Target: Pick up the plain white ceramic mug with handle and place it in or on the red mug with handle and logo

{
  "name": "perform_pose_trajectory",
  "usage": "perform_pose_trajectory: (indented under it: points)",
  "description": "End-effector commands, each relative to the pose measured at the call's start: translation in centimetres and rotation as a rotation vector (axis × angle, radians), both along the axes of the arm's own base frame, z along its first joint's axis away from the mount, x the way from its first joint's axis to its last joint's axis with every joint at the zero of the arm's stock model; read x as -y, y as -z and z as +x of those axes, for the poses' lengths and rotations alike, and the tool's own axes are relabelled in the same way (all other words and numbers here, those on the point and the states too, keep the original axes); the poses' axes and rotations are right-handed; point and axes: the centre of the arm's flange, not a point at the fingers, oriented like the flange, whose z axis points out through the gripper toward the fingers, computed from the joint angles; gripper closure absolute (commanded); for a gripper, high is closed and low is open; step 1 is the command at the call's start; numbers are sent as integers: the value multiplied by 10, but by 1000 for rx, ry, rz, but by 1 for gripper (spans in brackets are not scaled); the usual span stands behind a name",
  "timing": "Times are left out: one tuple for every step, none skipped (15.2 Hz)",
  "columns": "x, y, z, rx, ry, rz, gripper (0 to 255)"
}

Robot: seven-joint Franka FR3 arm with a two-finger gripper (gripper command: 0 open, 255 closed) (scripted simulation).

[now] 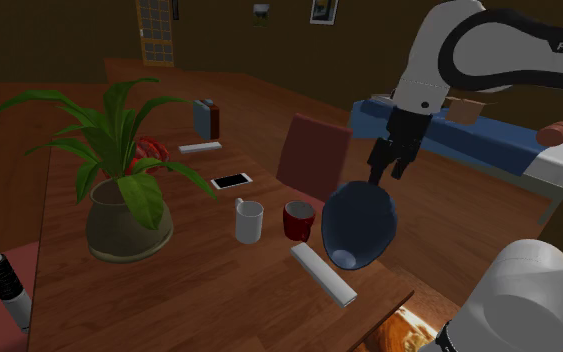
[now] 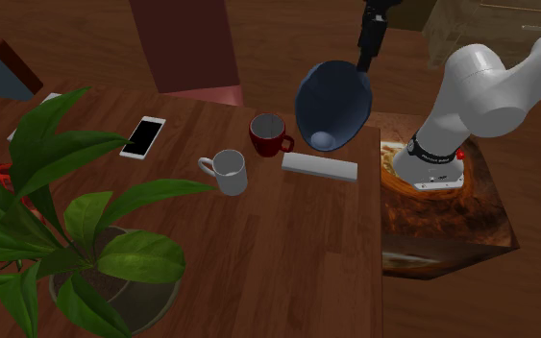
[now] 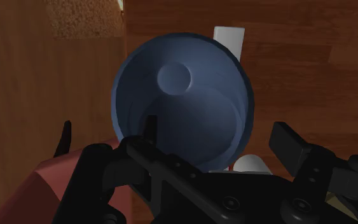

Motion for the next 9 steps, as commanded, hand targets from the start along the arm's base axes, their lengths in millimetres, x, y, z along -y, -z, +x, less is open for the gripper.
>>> perform_pose_trajectory:
  points:
    - [0, 0, 0, 0, 0, 0, 0]
    - [-7, 6, 10, 2, -6, -2, 0]
    - [-13, 12, 19, 3, -11, -5, 0]
    - [-20, 18, 29, 5, -17, -7, 0]
    - [-27, 25, 38, 6, -23, -9, 0]
    - [-34, 31, 48, 8, -28, -11, 0]
    - [-41, 37, 57, 9, -34, -14, 0]
    - [-48, 43, 67, 11, -40, -16, 0]
    - [-55, 49, 76, 12, -46, -18, 0]
